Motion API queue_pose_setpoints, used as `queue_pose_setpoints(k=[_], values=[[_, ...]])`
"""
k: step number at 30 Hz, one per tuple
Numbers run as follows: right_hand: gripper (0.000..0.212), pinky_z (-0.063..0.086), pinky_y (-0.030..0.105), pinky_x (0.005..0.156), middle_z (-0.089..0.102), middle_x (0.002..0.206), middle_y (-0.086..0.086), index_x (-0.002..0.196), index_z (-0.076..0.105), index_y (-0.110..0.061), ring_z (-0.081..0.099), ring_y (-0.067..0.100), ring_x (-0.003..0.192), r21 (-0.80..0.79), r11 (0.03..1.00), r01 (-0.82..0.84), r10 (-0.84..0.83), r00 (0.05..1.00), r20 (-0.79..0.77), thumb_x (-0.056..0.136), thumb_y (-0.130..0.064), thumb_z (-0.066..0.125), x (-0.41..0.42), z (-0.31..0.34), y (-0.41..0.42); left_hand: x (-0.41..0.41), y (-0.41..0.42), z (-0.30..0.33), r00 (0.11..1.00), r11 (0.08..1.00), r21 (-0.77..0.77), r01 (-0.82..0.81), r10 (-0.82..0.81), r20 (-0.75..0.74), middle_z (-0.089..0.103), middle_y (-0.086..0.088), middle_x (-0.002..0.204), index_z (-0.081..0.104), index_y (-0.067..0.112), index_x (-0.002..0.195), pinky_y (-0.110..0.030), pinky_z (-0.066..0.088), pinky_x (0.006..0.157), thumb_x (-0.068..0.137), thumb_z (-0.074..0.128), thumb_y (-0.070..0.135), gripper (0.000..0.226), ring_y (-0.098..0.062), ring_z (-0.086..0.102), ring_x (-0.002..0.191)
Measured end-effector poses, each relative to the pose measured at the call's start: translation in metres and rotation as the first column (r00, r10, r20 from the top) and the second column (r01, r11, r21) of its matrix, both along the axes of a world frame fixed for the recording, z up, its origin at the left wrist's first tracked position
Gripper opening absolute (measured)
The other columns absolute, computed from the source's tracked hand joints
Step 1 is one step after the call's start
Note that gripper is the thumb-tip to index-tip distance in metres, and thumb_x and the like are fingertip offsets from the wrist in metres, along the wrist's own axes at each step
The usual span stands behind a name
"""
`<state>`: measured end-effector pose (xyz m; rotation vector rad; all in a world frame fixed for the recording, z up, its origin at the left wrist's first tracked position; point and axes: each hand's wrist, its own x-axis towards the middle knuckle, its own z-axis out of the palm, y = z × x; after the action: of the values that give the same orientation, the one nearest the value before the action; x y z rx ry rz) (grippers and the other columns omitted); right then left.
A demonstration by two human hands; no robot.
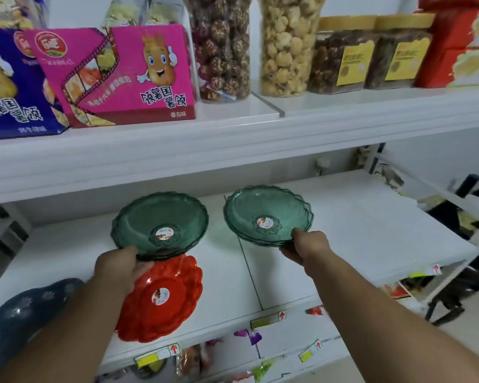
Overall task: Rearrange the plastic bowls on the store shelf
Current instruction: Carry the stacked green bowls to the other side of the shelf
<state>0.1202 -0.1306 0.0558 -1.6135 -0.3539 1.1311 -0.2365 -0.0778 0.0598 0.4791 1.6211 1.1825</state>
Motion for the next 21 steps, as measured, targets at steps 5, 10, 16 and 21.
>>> queue_pose_setpoints(k=[5, 10, 16, 21], values=[[0.013, 0.062, 0.050, 0.083, 0.071, 0.081, 0.022, 0.093, 0.060, 0.004, 0.070, 0.029, 0.047, 0.008, 0.996, 0.091, -0.091, 0.996, 0.021, 0.093, -0.007, 0.054, 0.036, 0.000, -0.025, 0.046, -0.003, 0.000, 0.994, 0.995, 0.044, 0.095, -0.097, 0.058, 0.067, -0.020, 0.092, 0.054, -0.004, 0.119, -0.037, 0.063, 0.074, 0.094, 0.051, 0.002, 0.027, -0.031, 0.071, 0.082], [0.016, 0.061, 0.051, 0.084, 0.071, 0.084, 0.024, 0.099, 0.060, 0.006, 0.071, 0.034, 0.059, 0.020, 0.991, 0.132, -0.132, 0.991, 0.030, 0.095, -0.010, 0.055, 0.092, 0.002, -0.041, 0.106, -0.011, 0.006, 0.985, 0.986, 0.077, 0.147, -0.153, 0.079, 0.066, -0.022, 0.101, 0.053, -0.001, 0.121, -0.039, 0.056, 0.086, 0.095, 0.048, 0.000, 0.026, -0.036, 0.069, 0.094], [0.019, 0.062, 0.050, 0.081, 0.070, 0.086, 0.027, 0.102, 0.059, 0.007, 0.070, 0.035, 0.060, 0.017, 0.990, 0.139, -0.140, 0.990, 0.027, 0.098, -0.011, 0.055, 0.187, -0.001, -0.059, 0.204, -0.025, 0.000, 0.984, 0.988, 0.063, 0.139, -0.145, 0.101, 0.064, -0.023, 0.096, 0.051, -0.002, 0.111, -0.043, 0.056, 0.091, 0.094, 0.047, -0.003, 0.017, -0.032, 0.067, 0.079], [0.022, 0.063, 0.046, 0.076, 0.070, 0.085, 0.029, 0.104, 0.060, 0.010, 0.069, 0.035, 0.061, -0.001, 0.993, 0.115, -0.115, 0.993, 0.038, 0.096, -0.010, 0.054, 0.281, -0.004, -0.072, 0.297, -0.044, -0.010, 0.994, 0.995, -0.007, 0.099, -0.098, 0.053, 0.066, -0.022, 0.097, 0.056, -0.002, 0.113, -0.035, 0.062, 0.066, 0.095, 0.052, -0.002, 0.018, -0.029, 0.067, 0.073]])
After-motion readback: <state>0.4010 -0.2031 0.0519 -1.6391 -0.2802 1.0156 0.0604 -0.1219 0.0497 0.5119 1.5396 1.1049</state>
